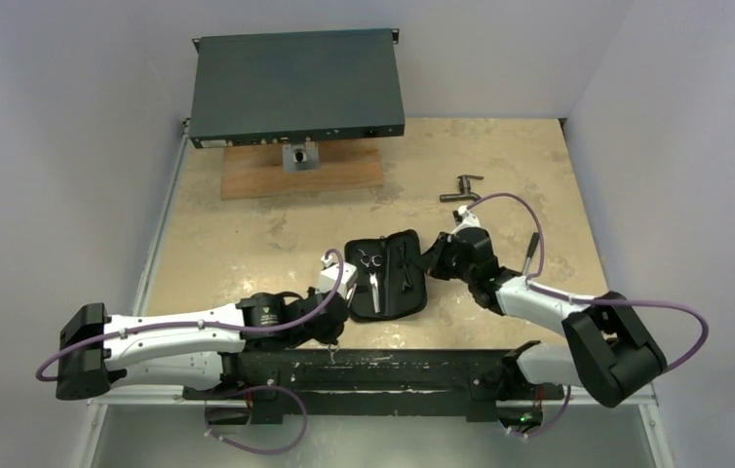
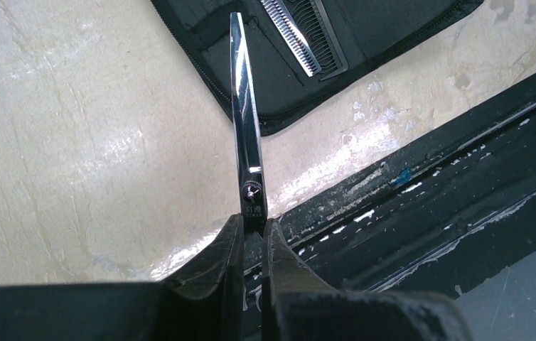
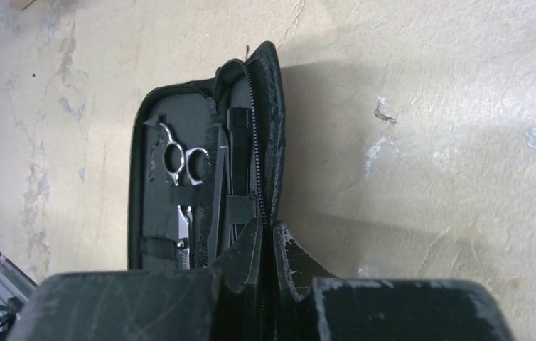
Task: Sort the hair-cutting tools
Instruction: Place the scissors in the hairdressing tool bag.
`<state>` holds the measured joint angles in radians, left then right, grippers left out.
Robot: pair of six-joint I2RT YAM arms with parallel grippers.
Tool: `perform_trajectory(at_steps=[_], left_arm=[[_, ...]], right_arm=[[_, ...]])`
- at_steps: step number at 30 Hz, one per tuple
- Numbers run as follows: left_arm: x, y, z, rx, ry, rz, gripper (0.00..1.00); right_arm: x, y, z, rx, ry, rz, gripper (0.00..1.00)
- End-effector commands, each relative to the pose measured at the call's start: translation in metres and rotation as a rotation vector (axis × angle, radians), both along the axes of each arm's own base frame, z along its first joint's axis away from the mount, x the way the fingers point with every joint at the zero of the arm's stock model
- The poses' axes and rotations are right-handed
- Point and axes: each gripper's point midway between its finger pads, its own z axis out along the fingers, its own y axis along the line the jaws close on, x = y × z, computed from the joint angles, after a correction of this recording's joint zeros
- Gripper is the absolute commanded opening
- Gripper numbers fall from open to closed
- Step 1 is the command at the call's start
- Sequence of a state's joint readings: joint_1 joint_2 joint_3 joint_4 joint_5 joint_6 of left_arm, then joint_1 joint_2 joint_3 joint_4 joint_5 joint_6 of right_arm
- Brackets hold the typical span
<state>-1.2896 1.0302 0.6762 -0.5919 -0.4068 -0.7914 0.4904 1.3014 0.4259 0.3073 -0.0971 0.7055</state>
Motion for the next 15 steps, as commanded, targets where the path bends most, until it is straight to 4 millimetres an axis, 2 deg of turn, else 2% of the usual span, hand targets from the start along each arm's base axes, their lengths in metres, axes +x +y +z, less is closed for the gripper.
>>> perform_trajectory(at_steps=[1,10,15], left_arm=[[0.004,-0.015,0.006,-0.046,-0.004,-0.027,0.0],[0.008,-0.034,-0.002,0.008,0.077,-0.104,0.0],[0.009,-0.047,-0.01,0.024,0.178,-0.145,0.0]], right_arm=[[-0.003,-0.013,0.003,-0.001,-0.032,-0.053,0.0],[-0.04,-0.043,-0.011,0.094,-0.002,-0.208,0.0],[-0.052,-0.052,-0.006,0.133,-0.013,-0.248,0.0]])
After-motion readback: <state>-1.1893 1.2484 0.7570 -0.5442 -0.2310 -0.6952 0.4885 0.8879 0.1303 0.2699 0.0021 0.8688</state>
